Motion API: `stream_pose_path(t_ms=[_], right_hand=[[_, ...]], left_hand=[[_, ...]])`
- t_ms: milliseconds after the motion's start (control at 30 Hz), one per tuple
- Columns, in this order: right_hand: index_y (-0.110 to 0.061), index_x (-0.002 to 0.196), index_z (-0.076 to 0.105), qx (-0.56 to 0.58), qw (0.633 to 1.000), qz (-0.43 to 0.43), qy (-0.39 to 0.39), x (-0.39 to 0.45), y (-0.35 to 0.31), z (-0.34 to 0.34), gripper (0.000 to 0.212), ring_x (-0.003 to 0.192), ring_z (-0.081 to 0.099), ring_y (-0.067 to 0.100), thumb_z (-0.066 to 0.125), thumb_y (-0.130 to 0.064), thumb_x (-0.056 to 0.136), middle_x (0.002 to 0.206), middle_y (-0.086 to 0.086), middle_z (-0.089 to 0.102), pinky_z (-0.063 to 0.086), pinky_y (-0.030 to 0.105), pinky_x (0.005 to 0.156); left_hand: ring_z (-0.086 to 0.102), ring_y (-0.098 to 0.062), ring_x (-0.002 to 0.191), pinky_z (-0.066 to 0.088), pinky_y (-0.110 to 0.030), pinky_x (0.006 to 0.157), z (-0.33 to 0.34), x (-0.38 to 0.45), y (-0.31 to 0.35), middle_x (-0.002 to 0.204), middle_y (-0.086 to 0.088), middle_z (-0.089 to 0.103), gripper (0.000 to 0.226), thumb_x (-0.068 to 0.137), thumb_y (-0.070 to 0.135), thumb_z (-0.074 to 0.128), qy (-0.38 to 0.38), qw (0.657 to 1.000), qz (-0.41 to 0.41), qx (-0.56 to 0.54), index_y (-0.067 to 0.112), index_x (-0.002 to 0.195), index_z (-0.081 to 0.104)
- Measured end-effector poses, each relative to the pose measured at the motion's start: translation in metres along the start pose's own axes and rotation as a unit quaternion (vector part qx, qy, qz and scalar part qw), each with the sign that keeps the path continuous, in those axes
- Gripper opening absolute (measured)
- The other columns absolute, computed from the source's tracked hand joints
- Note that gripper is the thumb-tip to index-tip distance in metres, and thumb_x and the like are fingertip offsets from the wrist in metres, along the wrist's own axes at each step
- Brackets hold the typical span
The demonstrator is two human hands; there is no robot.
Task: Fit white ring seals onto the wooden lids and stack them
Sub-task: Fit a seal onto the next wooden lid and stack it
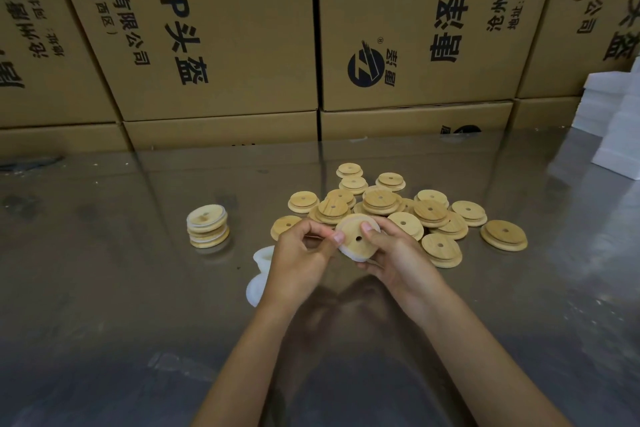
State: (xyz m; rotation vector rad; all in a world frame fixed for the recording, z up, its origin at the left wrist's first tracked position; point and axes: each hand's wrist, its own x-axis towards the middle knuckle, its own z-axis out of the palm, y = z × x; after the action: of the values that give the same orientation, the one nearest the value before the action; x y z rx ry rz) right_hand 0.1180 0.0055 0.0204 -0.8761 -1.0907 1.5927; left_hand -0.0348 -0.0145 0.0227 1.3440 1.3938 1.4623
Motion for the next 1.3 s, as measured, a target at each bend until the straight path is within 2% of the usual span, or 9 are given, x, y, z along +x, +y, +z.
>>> stream_pose_path(t_ms=[167,300,367,500,633,767,933,1100,1300], right_hand=[[-0.016,0.108,0.07,0.023,1.0,0.009,0.009,0.002,0.0,0.0,0.015,0.092,0.071,0.017,0.059,-0.019,0.098,0.104,0.007,0.076,0.05,0.029,0.075],[-0.011,0.109,0.068,0.041,0.999,0.018,0.023,0.002,0.0,0.003,0.016,0.09,0.072,0.019,0.061,-0.016,0.096,0.101,0.009,0.075,0.054,0.034,0.077],[-0.009,0.109,0.068,0.038,0.999,0.02,0.025,0.001,0.0,0.003,0.016,0.091,0.072,0.02,0.062,-0.016,0.095,0.102,0.011,0.075,0.054,0.035,0.078],[-0.012,0.11,0.071,-0.018,0.999,0.009,0.028,-0.002,0.0,0.007,0.019,0.093,0.071,0.017,0.066,-0.021,0.094,0.103,0.007,0.075,0.057,0.035,0.078],[-0.018,0.109,0.072,-0.062,0.997,-0.005,0.036,-0.006,0.003,0.013,0.017,0.088,0.071,0.009,0.062,-0.025,0.097,0.096,-0.003,0.075,0.059,0.028,0.073],[-0.013,0.109,0.072,-0.087,0.995,-0.026,0.049,-0.009,-0.001,0.015,0.019,0.088,0.067,0.012,0.059,-0.022,0.099,0.096,0.001,0.073,0.057,0.027,0.068],[-0.013,0.109,0.073,-0.09,0.994,-0.033,0.053,-0.01,-0.003,0.018,0.019,0.093,0.065,0.016,0.059,-0.021,0.098,0.107,0.009,0.073,0.054,0.033,0.076],[-0.01,0.108,0.074,-0.068,0.996,-0.021,0.044,-0.01,-0.004,0.014,0.023,0.096,0.063,0.019,0.057,-0.021,0.099,0.111,0.013,0.073,0.051,0.037,0.084],[-0.007,0.111,0.072,-0.009,0.999,0.005,0.049,-0.003,-0.002,0.008,0.025,0.105,0.065,0.026,0.055,-0.022,0.1,0.116,0.016,0.071,0.048,0.038,0.089]], left_hand=[[0.063,-0.007,0.067,0.055,-0.036,0.074,0.004,-0.003,0.001,0.07,0.006,0.069,0.01,0.084,0.02,0.074,0.01,0.999,-0.017,0.033,0.015,0.079,0.066],[0.053,-0.001,0.056,0.041,-0.011,0.056,0.005,-0.005,-0.002,0.061,0.008,0.061,0.014,0.086,0.024,0.07,0.025,0.995,0.011,0.099,0.018,0.077,0.062],[0.052,0.0,0.056,0.039,-0.009,0.054,0.006,-0.006,-0.003,0.063,0.008,0.06,0.013,0.088,0.023,0.068,0.032,0.991,0.034,0.129,0.017,0.079,0.061],[0.058,-0.002,0.07,0.046,-0.012,0.062,0.007,-0.006,-0.001,0.074,0.007,0.065,0.011,0.091,0.019,0.063,0.032,0.986,0.066,0.153,0.019,0.081,0.059],[0.061,-0.013,0.08,0.055,-0.038,0.076,0.007,-0.006,-0.003,0.081,0.004,0.065,0.011,0.094,0.016,0.057,0.004,0.987,0.063,0.146,0.018,0.083,0.057],[0.058,-0.025,0.082,0.052,-0.051,0.081,0.005,-0.006,-0.002,0.082,-0.003,0.062,0.014,0.096,0.011,0.049,-0.018,0.989,0.072,0.128,0.016,0.084,0.051],[0.053,-0.027,0.079,0.051,-0.049,0.079,0.0,-0.003,-0.001,0.079,0.0,0.056,0.016,0.099,0.011,0.047,-0.036,0.995,0.048,0.084,0.015,0.083,0.05],[0.052,-0.017,0.073,0.051,-0.028,0.063,-0.001,-0.002,0.001,0.077,0.0,0.054,0.017,0.1,0.009,0.047,-0.062,0.997,0.012,0.037,0.012,0.083,0.05],[0.054,-0.012,0.068,0.057,-0.044,0.071,0.0,-0.003,0.003,0.079,-0.001,0.053,0.013,0.099,0.01,0.048,-0.09,0.995,0.011,0.041,0.008,0.087,0.052]])
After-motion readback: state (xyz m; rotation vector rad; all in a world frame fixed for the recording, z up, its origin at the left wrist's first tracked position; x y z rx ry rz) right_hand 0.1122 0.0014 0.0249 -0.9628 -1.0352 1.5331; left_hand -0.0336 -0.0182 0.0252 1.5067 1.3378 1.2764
